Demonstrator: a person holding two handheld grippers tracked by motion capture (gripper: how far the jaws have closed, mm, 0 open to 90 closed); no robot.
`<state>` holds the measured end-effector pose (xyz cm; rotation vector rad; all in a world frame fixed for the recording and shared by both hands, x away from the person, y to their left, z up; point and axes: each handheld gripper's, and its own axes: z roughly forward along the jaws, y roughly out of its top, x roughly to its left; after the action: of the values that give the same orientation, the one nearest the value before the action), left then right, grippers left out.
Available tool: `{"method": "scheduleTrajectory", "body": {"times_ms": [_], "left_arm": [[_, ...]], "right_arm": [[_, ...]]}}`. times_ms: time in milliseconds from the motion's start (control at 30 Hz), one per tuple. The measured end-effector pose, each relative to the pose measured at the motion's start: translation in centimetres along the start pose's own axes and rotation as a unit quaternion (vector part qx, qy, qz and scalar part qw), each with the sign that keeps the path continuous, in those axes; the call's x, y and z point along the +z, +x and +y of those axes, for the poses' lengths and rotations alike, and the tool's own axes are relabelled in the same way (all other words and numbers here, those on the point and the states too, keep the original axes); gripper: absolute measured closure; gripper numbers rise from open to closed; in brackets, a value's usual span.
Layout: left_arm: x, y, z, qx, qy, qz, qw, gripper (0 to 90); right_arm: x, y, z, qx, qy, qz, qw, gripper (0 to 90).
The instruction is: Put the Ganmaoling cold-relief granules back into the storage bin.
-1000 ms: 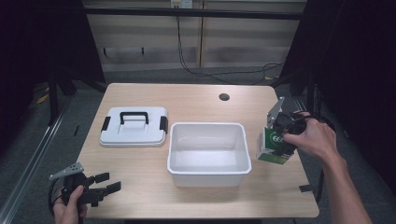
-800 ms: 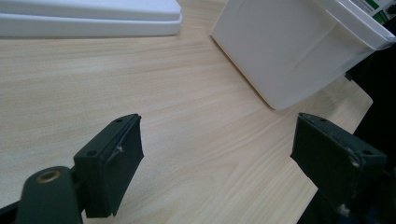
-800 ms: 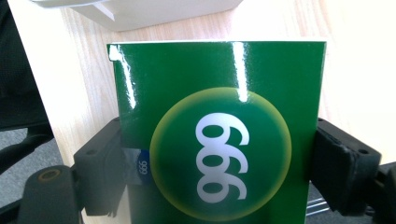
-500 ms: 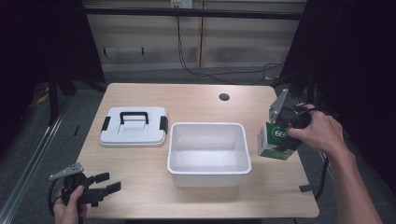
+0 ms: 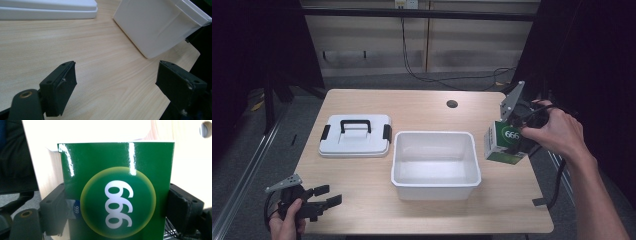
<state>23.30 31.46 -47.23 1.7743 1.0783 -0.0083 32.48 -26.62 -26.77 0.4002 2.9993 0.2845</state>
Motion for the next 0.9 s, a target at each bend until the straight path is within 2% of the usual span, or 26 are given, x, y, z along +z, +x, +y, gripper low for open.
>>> {"method": "scheduleTrajectory", "body": {"times_ms": [200,400,500,700,800,900], "left_arm": [[0.0,0.0,0.0,0.000,0.000,0.000,1.0000,16.2],[0.0,0.0,0.0,-0.002,0.000,0.000,1.0000,16.2],[0.0,0.0,0.0,-0.002,0.000,-0.001,1.0000,16.2],[0.0,0.0,0.0,-0.002,0.000,-0.001,1.0000,16.1],[-0.1,0.0,0.0,0.000,0.001,-0.002,1.0000,16.2],[-0.1,0.0,0.0,-0.001,0.001,-0.003,1.0000,16.2]], "right_arm": [[-0.2,-0.1,2.0,-0.023,0.003,0.002,0.9997,16.0],[-0.2,-0.2,3.6,-0.023,-0.002,0.008,0.9997,16.0],[-0.1,-0.3,4.5,-0.034,-0.003,0.011,0.9993,16.0],[-0.2,-0.2,6.4,-0.042,-0.007,0.015,0.9990,16.0],[0.4,-0.2,7.4,-0.048,-0.012,0.019,0.9986,16.0],[0.7,-0.1,8.1,-0.047,-0.003,0.024,0.9986,16.0]]}}
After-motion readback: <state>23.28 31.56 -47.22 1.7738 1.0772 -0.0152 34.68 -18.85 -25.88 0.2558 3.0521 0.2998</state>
